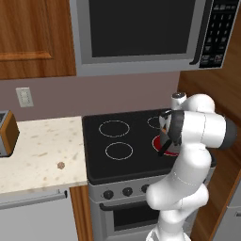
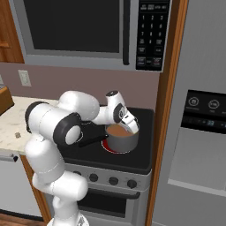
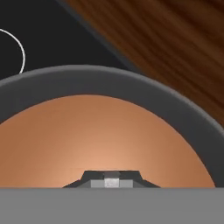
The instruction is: Pick up the sugar cube(s) and place them in the saucepan with hot chocolate.
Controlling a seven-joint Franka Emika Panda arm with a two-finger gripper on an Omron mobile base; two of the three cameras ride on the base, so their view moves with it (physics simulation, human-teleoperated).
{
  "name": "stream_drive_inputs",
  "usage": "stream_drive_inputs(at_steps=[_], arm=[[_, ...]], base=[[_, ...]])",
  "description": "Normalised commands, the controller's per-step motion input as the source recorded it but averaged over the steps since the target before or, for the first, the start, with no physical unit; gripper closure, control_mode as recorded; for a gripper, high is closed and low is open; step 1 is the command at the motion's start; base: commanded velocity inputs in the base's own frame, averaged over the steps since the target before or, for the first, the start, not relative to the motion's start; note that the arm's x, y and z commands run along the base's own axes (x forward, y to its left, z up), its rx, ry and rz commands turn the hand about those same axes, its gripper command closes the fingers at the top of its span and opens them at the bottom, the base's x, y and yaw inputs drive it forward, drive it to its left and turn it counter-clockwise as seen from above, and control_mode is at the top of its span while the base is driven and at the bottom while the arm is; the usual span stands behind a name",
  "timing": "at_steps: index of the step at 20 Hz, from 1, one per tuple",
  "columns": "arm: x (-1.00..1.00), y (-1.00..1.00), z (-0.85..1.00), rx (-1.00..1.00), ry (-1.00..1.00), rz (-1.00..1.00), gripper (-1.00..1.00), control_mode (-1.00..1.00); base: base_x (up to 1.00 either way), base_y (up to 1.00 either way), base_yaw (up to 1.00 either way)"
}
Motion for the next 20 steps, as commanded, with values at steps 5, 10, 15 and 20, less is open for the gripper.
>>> stream_drive_inputs(at_steps=[5, 10, 15, 20], arm=[[0.0, 0.0, 0.0, 0.0, 0.0, 0.0, -1.0, -1.0], [-0.1, 0.0, 0.0, 0.0, -0.01, 0.0, -1.0, -1.0], [-0.17, 0.0, 0.03, 0.0, -0.03, 0.0, -1.0, -1.0], [-0.3, 0.0, 0.31, -0.01, -0.08, 0.0, -1.0, -1.0]], base=[[0.0, 0.0, 0.0], [0.0, 0.0, 0.0], [0.0, 0.0, 0.0], [0.0, 0.0, 0.0]])
